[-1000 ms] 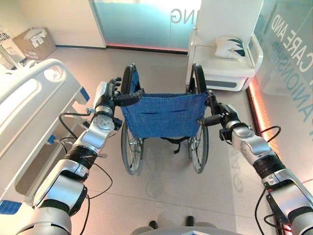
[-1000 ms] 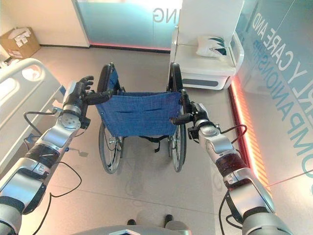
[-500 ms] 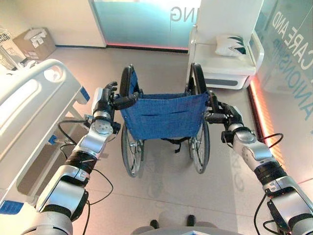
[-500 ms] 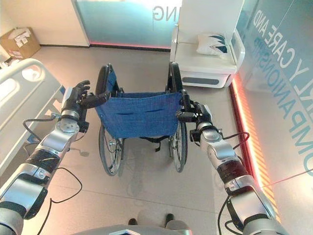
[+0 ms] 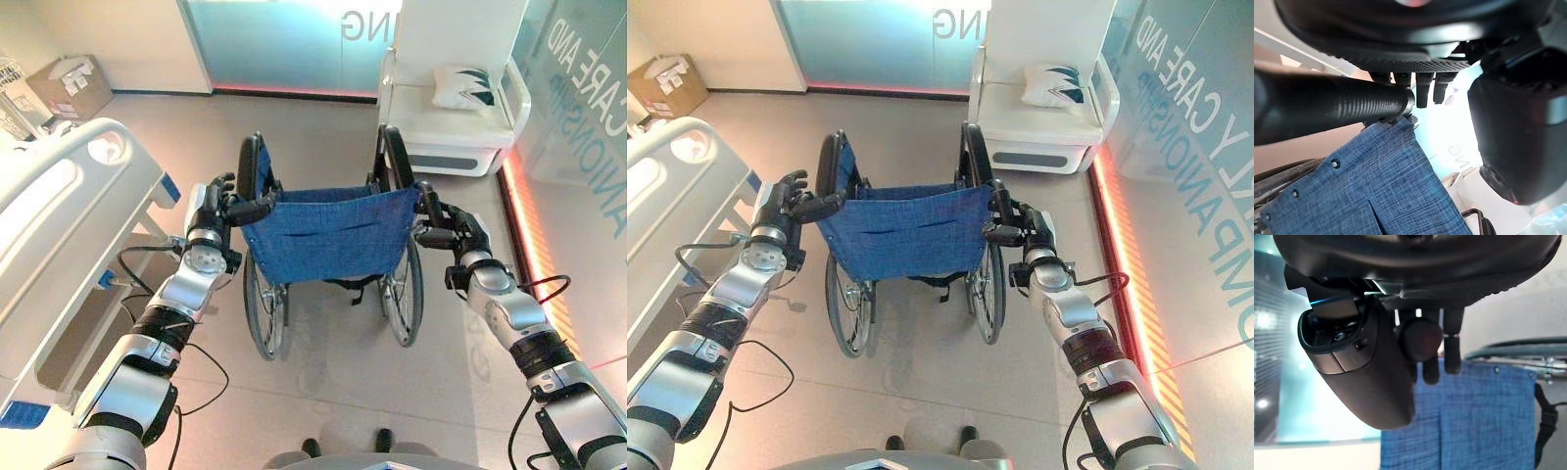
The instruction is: Push the wheelchair next to the bed
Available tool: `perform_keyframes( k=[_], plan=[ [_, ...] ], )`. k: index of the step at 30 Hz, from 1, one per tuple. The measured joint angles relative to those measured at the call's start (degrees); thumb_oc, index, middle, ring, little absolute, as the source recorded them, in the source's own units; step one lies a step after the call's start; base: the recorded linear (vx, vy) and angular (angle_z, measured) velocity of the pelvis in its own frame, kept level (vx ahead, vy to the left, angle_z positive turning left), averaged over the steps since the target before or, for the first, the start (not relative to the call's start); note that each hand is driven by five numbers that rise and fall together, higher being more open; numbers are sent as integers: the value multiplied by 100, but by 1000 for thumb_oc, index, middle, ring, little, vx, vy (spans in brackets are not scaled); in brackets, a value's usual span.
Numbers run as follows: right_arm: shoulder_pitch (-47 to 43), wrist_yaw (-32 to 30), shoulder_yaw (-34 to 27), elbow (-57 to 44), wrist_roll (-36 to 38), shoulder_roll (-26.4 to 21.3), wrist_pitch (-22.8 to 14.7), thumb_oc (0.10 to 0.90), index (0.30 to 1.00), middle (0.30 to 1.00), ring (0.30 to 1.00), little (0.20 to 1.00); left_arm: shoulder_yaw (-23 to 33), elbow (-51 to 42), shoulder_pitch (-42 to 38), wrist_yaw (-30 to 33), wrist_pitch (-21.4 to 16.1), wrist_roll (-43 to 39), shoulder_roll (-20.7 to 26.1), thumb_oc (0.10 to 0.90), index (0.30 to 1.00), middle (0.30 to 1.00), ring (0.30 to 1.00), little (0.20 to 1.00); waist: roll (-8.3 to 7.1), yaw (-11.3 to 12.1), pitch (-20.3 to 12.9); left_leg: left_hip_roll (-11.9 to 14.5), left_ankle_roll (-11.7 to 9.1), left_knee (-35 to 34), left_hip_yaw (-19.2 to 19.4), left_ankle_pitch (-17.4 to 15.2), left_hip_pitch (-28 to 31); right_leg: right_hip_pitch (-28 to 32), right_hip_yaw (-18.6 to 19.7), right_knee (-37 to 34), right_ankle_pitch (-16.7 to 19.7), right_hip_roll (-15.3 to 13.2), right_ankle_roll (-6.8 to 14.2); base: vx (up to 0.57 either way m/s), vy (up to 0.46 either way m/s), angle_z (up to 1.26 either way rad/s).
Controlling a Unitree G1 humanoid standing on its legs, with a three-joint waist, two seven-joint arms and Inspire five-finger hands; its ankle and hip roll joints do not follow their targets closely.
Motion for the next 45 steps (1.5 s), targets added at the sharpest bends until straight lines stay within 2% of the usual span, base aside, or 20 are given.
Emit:
perform_keyframes(
  k=[4, 7, 14, 19, 25, 32, 36, 44, 45],
  plan=[
    [0, 0, -3, 0, -8, -2, 0, 400, 300, 300, 300, 300, 231, -12, -2, -136, 244, -569, -18, 800, 900, 900, 900, 900, 59, -3, -6, 0, 0, 0, -2, 0, 8, 13, -7, 0, 0, -2, 0, 0, 0, 0],
    [-1, 1, -2, 0, -8, -5, -6, 400, 300, 300, 300, 300, 393, 100, -8, 122, 548, -1120, -158, 800, 900, 900, 900, 900, 120, -10, -10, 0, 0, 0, -8, 0, 18, 29, -21, 0, 0, -3, 0, 0, 0, 0],
    [0, -8, 4, 1, -8, -27, -8, 400, 300, 300, 300, 300, 422, 161, -58, 579, 708, -1359, -296, 800, 900, 900, 900, 900, 126, -19, -10, 3, -4, 0, -60, 4, 18, 50, -119, 0, 0, -6, 0, -17, -14, 2],
    [5, -11, 5, 4, -8, -60, -7, 400, 300, 300, 300, 300, 436, 646, -86, 600, 1289, -1598, -366, 800, 900, 900, 900, 900, 129, -53, -11, -1, 0, 0, -132, 14, 11, 71, -225, 0, 0, -15, 0, -32, -26, 7],
    [5, -44, 7, 37, -9, -111, -6, 400, 300, 300, 300, 300, 383, 842, -355, -305, 1747, -1273, -281, 800, 900, 900, 900, 900, 139, -76, -10, -13, 0, 0, -212, 63, -15, 95, -330, 0, 0, -29, -1, -20, -12, 8],
    [0, -43, 8, 36, -6, -112, -6, 400, 300, 300, 300, 300, 100, 871, -416, -1417, 1961, -1098, 16, 800, 900, 900, 900, 900, 194, -148, -8, -29, 5, -1, -274, 90, -27, 103, -364, -1, 0, -45, -1, -10, -1, 3],
    [1, -43, 8, 36, -6, -135, -6, 400, 300, 300, 300, 300, 90, 870, -417, -1720, 1984, -1102, 89, 800, 900, 900, 900, 900, 200, -167, -6, -31, 1, -1, -293, 108, -43, 104, -416, -1, 0, -50, -1, -13, 0, 4],
    [1, -43, 9, 36, -6, -197, -6, 400, 300, 300, 300, 300, -41, 870, -423, -1792, 1832, -1099, 110, 800, 900, 900, 900, 900, 204, -173, -5, -34, -1, -1, -335, 122, -72, 99, -468, -2, -1, -50, -2, 0, 2, 3],
    [0, -43, 9, 36, -6, -210, -6, 400, 300, 300, 300, 300, -68, 870, -423, -1801, 1807, -1099, 113, 753, 829, 829, 829, 829, 204, -172, -5, -37, -1, -1, -339, 122, -74, 99, -468, -2, -1, -53, -2, 0, 0, 0]
  ],
)
